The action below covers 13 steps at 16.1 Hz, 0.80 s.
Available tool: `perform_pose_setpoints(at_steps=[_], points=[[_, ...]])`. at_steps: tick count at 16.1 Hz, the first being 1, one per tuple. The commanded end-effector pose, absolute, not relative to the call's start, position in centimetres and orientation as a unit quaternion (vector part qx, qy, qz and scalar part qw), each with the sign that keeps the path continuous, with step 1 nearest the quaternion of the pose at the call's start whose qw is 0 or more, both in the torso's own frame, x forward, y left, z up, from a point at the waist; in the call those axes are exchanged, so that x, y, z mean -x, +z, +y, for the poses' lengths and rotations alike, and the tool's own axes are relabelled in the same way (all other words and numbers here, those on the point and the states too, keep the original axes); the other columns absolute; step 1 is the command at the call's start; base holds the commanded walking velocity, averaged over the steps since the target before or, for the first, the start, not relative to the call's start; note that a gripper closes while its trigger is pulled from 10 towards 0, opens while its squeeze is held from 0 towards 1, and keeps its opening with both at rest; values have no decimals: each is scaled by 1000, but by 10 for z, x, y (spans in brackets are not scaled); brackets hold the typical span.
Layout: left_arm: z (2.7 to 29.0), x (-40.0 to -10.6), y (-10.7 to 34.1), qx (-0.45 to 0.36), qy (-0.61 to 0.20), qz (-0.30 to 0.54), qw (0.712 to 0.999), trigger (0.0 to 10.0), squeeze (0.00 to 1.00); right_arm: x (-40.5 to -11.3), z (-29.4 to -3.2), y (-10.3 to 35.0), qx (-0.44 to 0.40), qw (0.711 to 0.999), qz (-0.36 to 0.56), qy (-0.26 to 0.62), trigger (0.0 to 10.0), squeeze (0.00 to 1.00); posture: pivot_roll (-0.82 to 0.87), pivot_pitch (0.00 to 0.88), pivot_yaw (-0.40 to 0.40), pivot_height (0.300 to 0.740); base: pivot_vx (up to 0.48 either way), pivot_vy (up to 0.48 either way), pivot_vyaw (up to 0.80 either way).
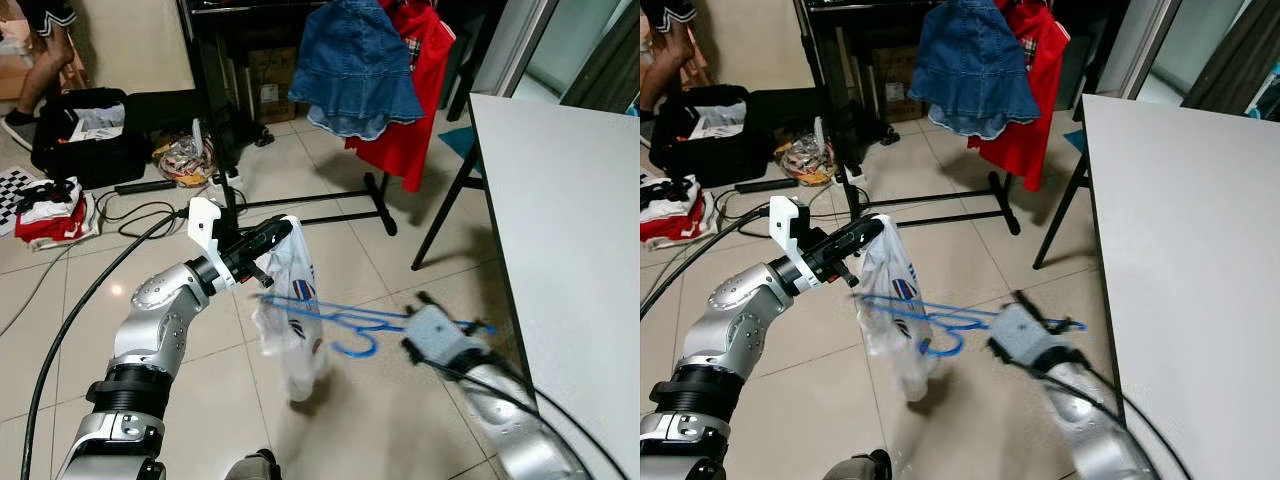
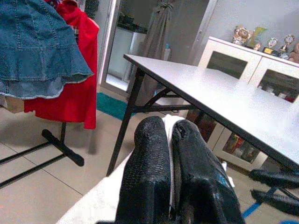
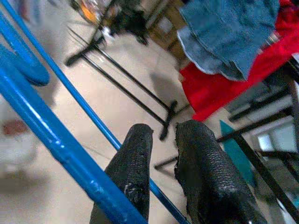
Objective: Hang hanger
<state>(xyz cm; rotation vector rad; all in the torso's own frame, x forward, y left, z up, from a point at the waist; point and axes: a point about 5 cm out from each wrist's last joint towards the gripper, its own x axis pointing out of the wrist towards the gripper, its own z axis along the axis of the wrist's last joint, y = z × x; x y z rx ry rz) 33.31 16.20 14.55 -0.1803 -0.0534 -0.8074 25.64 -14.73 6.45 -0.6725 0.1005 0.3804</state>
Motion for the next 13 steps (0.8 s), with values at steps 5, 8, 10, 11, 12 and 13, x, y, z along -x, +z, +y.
perform_pose_setpoints(at_steps=[5,8,10,11,12,13], points=[[159,-335,151,84,-398,-35,913,10000,0,-262,-145,64,342,924,44,166,10000,0,82,124,24,740,0,0,0],[160,-335,151,84,-397,-34,913,10000,0,-262,-156,65,343,925,49,156,10000,0,82,124,23,740,0,0,0],[161,-334,150,83,-396,-33,914,10000,0,-257,-166,66,336,927,52,158,10000,0,80,123,24,740,0,0,0],[161,-334,150,83,-396,-33,914,10000,0,-253,-170,65,337,926,53,162,10000,0,80,123,24,740,0,0,0],[161,-335,150,83,-396,-33,914,10000,0,-251,-172,65,338,924,55,168,10000,0,75,123,24,740,0,0,0],[161,-335,150,83,-397,-32,914,10000,0,-248,-174,64,338,924,57,172,10000,0,72,123,26,740,0,0,0]])
